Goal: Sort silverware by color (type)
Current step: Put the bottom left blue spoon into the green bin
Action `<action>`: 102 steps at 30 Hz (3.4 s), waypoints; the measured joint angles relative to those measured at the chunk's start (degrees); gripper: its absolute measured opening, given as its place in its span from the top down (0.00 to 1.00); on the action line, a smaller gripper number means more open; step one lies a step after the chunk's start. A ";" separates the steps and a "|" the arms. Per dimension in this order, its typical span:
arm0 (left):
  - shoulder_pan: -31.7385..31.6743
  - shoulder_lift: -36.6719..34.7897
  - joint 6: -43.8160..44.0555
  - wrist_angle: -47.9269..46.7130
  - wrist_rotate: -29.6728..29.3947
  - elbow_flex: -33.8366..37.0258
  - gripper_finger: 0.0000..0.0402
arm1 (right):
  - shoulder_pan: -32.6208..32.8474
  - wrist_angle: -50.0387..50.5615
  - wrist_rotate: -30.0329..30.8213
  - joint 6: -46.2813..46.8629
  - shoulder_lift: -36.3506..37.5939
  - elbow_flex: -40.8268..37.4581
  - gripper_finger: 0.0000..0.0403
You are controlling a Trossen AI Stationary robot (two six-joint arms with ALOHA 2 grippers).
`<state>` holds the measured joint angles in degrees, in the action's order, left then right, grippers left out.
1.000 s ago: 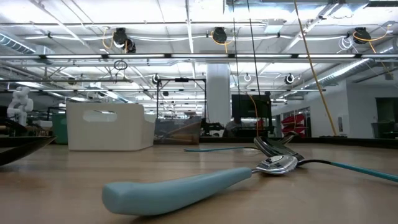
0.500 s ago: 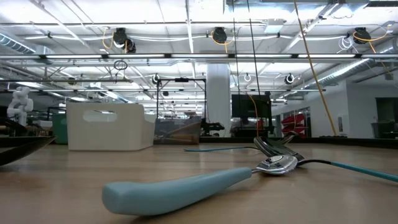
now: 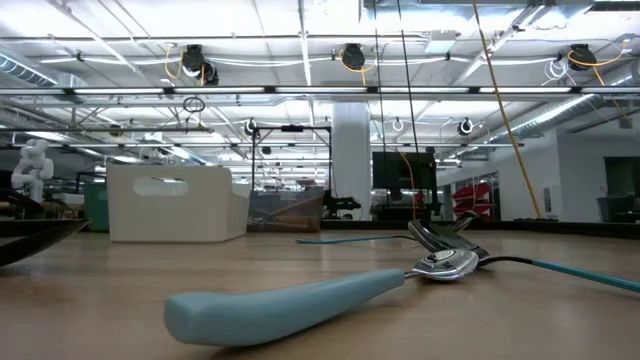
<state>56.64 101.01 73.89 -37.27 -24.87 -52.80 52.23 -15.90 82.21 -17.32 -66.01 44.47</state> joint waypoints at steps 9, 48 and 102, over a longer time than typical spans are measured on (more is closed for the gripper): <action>-0.13 0.02 1.46 0.32 0.75 -0.02 0.91 | -0.02 0.01 0.01 0.00 0.00 0.00 0.68; -7.39 0.20 -5.68 -14.92 -15.63 -14.57 0.99 | -0.02 0.02 0.01 -0.04 0.01 0.00 0.68; -52.22 -27.73 -51.39 -36.14 -23.73 -37.38 0.99 | -0.02 0.02 0.01 -1.20 0.01 0.00 0.68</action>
<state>4.42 73.28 22.50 -73.40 -48.61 -90.18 52.21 -15.88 82.22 -18.52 -66.00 44.47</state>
